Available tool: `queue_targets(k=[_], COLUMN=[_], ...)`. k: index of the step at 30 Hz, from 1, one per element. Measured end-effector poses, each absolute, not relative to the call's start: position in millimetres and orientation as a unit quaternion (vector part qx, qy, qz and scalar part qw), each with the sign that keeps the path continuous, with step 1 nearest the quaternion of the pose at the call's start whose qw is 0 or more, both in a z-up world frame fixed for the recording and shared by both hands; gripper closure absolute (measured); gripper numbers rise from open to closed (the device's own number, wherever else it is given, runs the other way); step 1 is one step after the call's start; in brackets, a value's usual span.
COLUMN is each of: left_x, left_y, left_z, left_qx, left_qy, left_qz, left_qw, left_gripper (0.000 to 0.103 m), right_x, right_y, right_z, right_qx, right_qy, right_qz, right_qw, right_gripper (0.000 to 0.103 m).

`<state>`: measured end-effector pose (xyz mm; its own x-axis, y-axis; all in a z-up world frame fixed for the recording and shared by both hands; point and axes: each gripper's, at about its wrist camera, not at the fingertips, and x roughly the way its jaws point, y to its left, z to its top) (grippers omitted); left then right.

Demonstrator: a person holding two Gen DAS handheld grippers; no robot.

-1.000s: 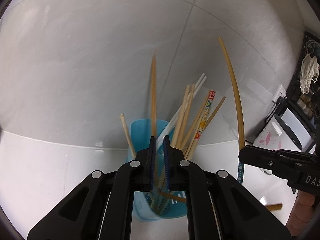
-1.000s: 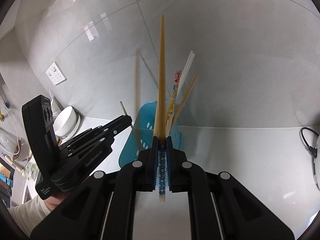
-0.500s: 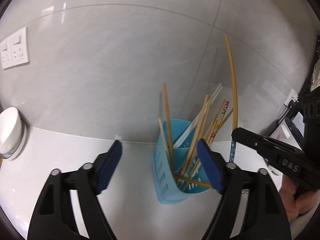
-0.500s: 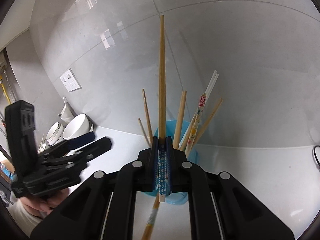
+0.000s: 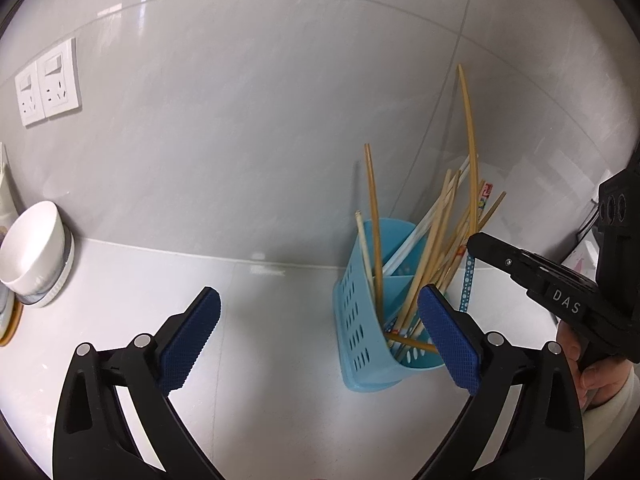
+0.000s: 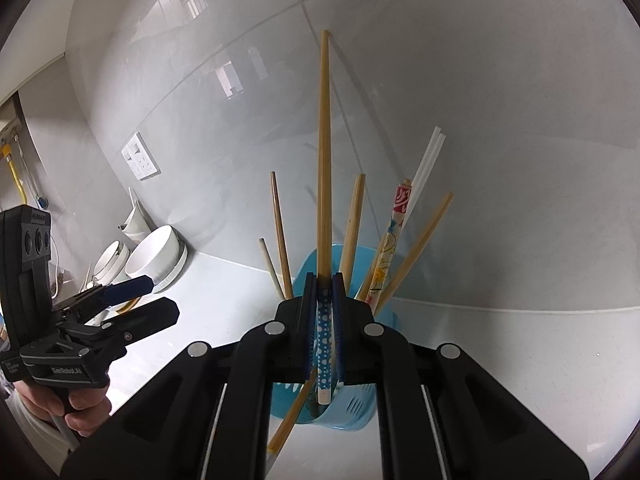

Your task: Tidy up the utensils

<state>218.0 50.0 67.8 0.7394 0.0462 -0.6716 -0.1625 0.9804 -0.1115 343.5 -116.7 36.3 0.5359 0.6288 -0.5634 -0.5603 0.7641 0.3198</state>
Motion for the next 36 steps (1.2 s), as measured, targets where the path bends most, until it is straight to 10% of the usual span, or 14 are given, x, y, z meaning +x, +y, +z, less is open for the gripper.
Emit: queue_targets(k=[12,23,36], left_x=[222,199,157], left_y=[53,35,21], left_z=[62,89,91], left_qx=[-0.079,-0.061,-0.057], left_qy=[0.370,0.347,0.356], left_qz=[0.065,0.072,0.082], left_qw=[0.923,0.933,0.929], left_gripper=[0.006,0.006,0.006], right_x=[343,293,228], right_y=[-113,-135,-163], right_z=[26,79,81], right_qx=[0.031,-0.004,-0.004], right_qy=[0.348,0.315,0.341], right_qz=[0.336,0.271,0.200], right_qw=[0.874,0.909,0.918], right_gripper=[0.092,0.026,0.008])
